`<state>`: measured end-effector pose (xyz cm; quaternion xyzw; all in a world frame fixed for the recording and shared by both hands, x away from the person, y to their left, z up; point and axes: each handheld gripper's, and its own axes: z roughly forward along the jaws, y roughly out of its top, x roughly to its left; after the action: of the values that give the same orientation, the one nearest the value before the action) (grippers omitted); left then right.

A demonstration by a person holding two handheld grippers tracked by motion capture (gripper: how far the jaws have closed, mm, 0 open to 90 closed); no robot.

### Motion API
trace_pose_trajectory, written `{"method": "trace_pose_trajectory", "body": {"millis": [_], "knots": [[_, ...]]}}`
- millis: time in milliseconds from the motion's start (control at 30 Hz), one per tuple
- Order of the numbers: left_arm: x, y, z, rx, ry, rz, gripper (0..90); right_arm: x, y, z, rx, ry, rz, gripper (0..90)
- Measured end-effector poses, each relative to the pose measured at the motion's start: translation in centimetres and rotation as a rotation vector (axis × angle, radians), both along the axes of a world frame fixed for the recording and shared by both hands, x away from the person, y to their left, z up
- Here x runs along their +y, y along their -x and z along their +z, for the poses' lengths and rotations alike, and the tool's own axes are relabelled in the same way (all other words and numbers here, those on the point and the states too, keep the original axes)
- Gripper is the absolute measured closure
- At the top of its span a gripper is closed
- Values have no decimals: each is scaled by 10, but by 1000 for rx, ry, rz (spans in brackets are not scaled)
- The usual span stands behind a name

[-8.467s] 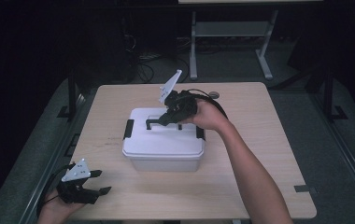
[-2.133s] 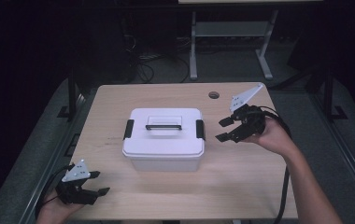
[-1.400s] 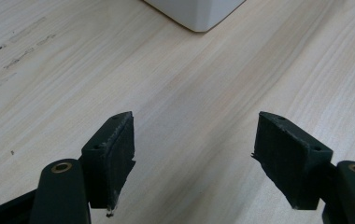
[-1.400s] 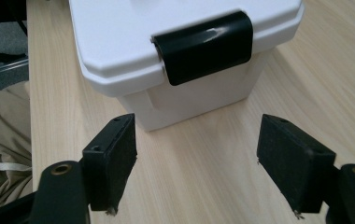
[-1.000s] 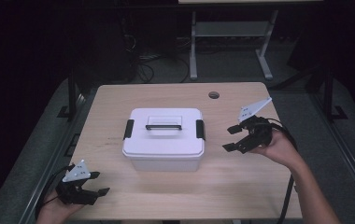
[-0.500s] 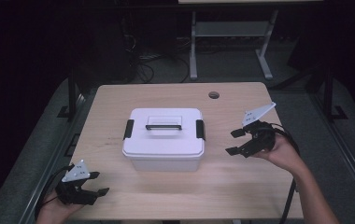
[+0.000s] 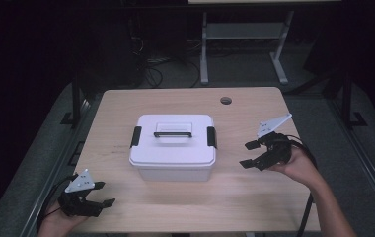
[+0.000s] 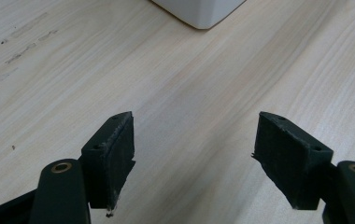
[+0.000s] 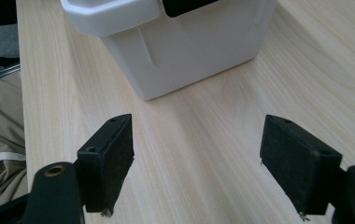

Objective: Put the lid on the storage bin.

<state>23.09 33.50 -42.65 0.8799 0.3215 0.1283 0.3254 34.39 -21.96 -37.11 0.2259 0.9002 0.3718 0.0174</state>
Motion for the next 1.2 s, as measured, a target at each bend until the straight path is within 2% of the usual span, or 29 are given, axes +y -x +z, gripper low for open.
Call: {"method": "trace_pose_trajectory", "body": {"millis": [667,1200], "knots": [[1,0,-1,3,-1,1,284,-9,5,-17,25,13,-15,252],[1,0,-1,3,0,5,282,-13,8,-28,48,5,-19,252]]}}
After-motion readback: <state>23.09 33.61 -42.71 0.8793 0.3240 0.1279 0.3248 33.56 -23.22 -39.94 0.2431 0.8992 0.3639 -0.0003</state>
